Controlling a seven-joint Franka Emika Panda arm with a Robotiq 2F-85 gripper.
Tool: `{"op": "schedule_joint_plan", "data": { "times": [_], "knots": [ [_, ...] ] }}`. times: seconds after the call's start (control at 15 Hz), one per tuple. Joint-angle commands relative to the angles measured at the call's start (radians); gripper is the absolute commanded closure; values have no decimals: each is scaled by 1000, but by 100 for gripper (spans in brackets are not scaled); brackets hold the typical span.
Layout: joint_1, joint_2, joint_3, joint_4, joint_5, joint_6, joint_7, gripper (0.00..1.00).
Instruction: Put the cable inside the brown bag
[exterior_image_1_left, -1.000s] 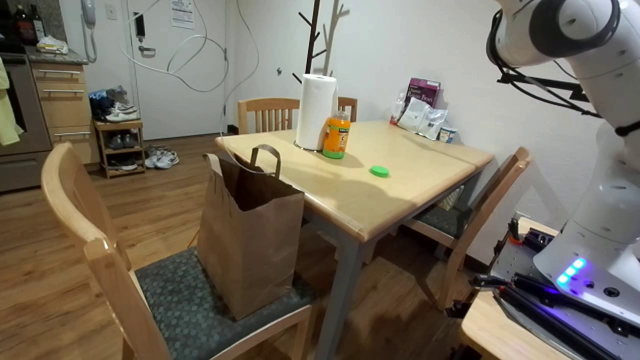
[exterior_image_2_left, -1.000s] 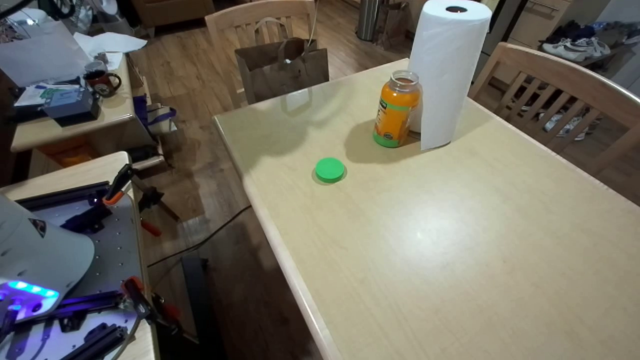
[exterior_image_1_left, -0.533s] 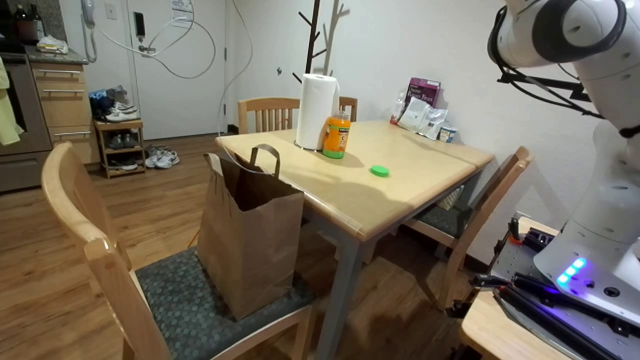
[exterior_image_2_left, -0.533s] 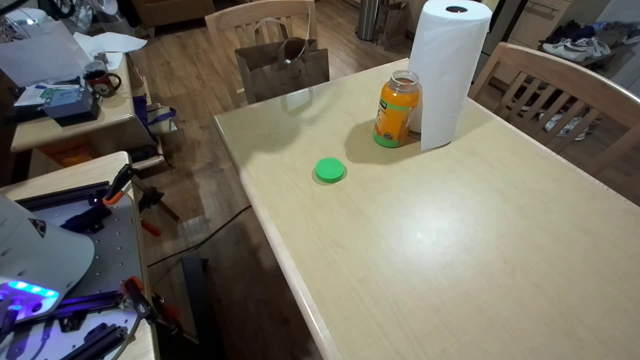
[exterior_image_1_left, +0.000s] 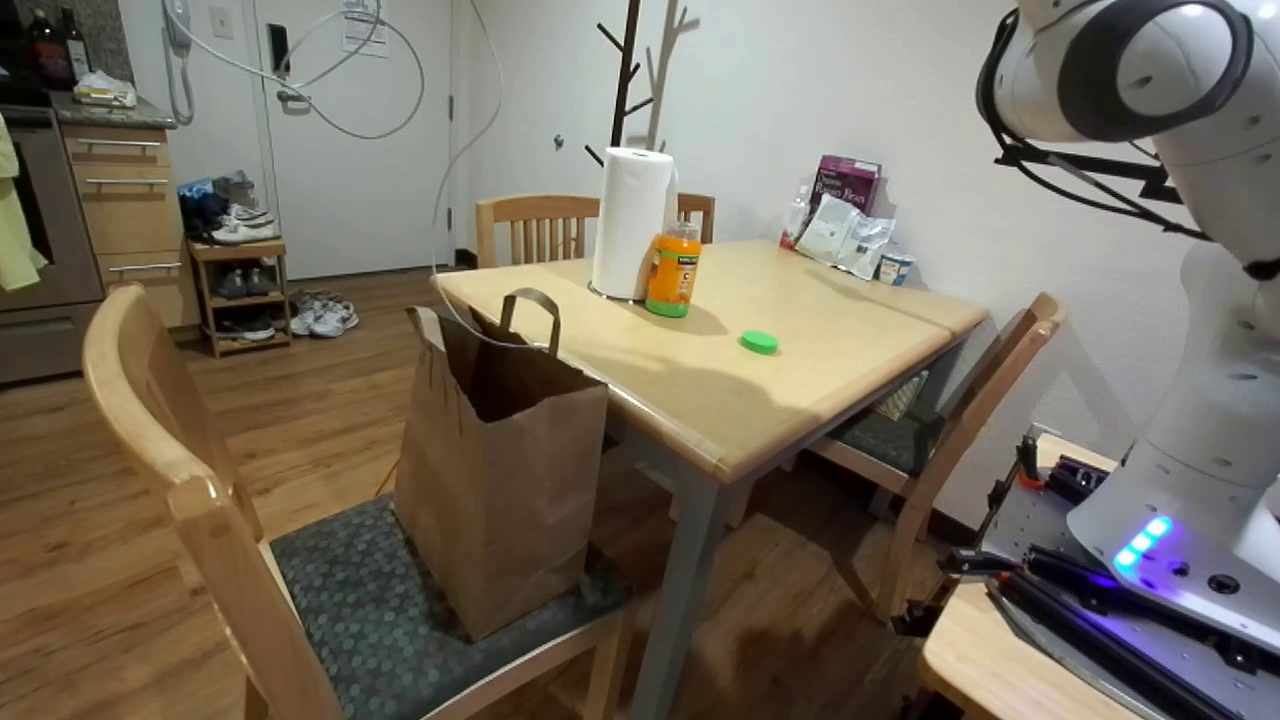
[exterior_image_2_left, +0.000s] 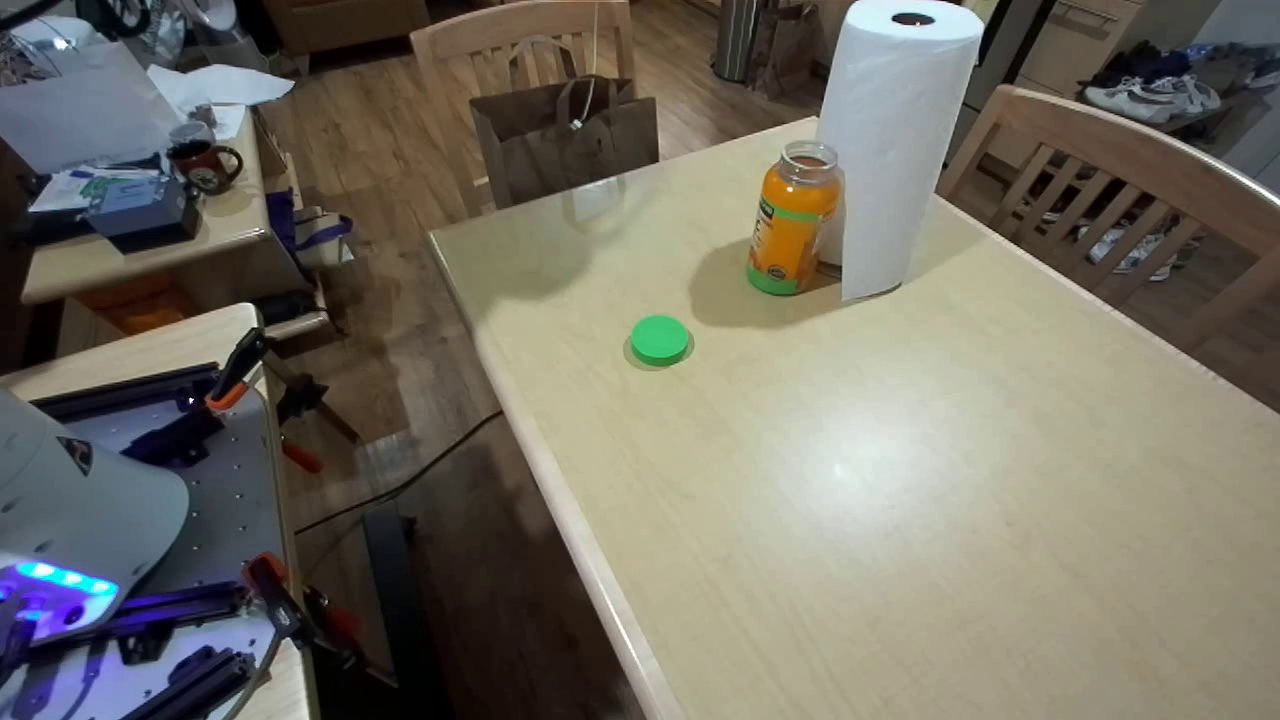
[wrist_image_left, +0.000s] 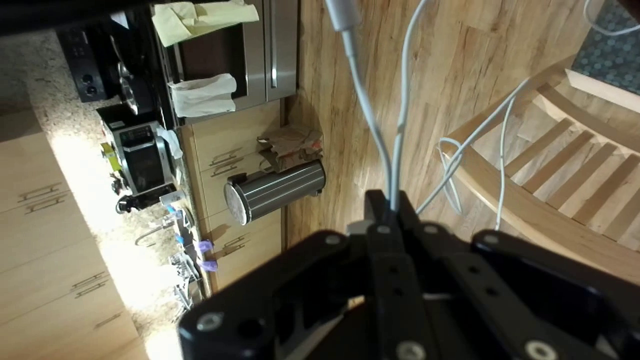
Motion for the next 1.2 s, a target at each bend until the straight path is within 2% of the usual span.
{"op": "schedule_joint_plan", "data": {
  "times": [0.0,0.2,0.47,1.13],
  "knots": [
    [10,44,-39,85,-3,-21,67,99],
    [22,57,-60,100,-9,-19,110,99],
    [49,75,-56,109,0,-16,111,99],
    [101,41,-74,54,-9,12,148,99]
  ]
}}
